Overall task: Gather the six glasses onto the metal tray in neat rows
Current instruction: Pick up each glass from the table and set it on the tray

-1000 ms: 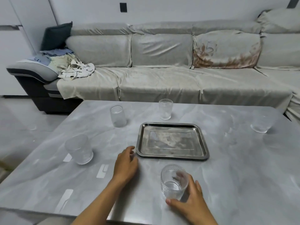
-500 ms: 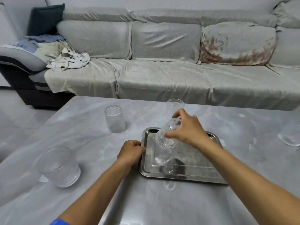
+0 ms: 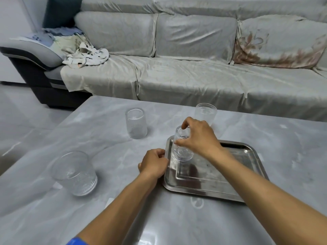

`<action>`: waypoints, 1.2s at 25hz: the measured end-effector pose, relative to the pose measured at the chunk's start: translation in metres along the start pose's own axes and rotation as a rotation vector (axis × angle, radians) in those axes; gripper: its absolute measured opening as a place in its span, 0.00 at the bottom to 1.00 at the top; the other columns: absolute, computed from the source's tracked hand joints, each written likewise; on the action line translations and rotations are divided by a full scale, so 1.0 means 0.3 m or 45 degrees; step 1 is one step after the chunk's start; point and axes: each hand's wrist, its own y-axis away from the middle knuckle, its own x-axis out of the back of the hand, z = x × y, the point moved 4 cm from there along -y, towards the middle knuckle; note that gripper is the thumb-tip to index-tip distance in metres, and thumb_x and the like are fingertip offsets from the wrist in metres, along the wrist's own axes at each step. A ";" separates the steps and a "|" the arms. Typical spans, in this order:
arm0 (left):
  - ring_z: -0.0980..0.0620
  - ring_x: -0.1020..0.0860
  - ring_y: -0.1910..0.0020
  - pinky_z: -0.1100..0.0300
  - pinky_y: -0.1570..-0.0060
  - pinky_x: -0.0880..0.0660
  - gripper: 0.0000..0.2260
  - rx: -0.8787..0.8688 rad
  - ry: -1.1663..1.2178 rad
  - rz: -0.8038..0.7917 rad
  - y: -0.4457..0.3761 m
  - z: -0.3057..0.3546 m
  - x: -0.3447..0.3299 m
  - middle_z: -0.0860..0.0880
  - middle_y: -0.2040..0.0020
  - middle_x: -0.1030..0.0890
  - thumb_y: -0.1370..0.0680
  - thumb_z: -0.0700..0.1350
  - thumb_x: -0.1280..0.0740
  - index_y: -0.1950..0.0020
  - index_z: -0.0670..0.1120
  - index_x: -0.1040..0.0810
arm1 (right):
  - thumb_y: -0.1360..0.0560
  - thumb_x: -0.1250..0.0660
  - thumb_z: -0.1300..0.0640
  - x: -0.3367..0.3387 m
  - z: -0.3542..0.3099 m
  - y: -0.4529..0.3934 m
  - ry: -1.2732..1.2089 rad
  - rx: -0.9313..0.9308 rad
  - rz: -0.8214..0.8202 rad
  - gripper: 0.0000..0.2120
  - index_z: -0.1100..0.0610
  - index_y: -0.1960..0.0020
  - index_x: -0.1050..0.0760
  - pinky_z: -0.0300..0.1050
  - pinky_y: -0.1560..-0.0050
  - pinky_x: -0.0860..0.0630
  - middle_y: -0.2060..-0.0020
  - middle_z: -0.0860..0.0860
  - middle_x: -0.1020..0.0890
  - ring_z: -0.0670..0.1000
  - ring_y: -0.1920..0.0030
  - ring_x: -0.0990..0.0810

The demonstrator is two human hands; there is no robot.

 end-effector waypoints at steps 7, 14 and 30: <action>0.43 0.23 0.37 0.49 0.35 0.26 0.21 -0.187 -0.269 -0.062 0.086 0.060 0.106 0.45 0.35 0.20 0.26 0.43 0.31 0.33 0.48 0.24 | 0.32 0.26 0.47 0.039 -0.040 0.107 -0.073 0.002 0.116 0.22 0.56 0.43 0.26 0.50 0.43 0.30 0.43 0.54 0.22 0.58 0.43 0.25; 0.39 0.32 0.29 0.43 0.36 0.31 0.37 -0.161 -0.979 0.593 0.281 -0.095 0.719 0.44 0.25 0.33 0.31 0.63 0.30 0.25 0.55 0.36 | 0.33 0.30 0.68 0.056 -0.126 0.525 -0.443 -0.055 -0.095 0.13 0.54 0.52 0.21 0.44 0.52 0.28 0.52 0.50 0.19 0.54 0.50 0.21; 0.54 0.25 0.36 0.59 0.39 0.29 0.30 -1.633 -0.495 0.030 0.655 0.264 0.058 0.52 0.34 0.25 0.34 0.50 0.24 0.35 0.52 0.32 | 0.30 0.31 0.40 0.180 -0.063 0.593 -2.344 -0.864 -0.292 0.26 0.57 0.40 0.19 0.56 0.41 0.23 0.46 0.59 0.15 0.58 0.45 0.17</action>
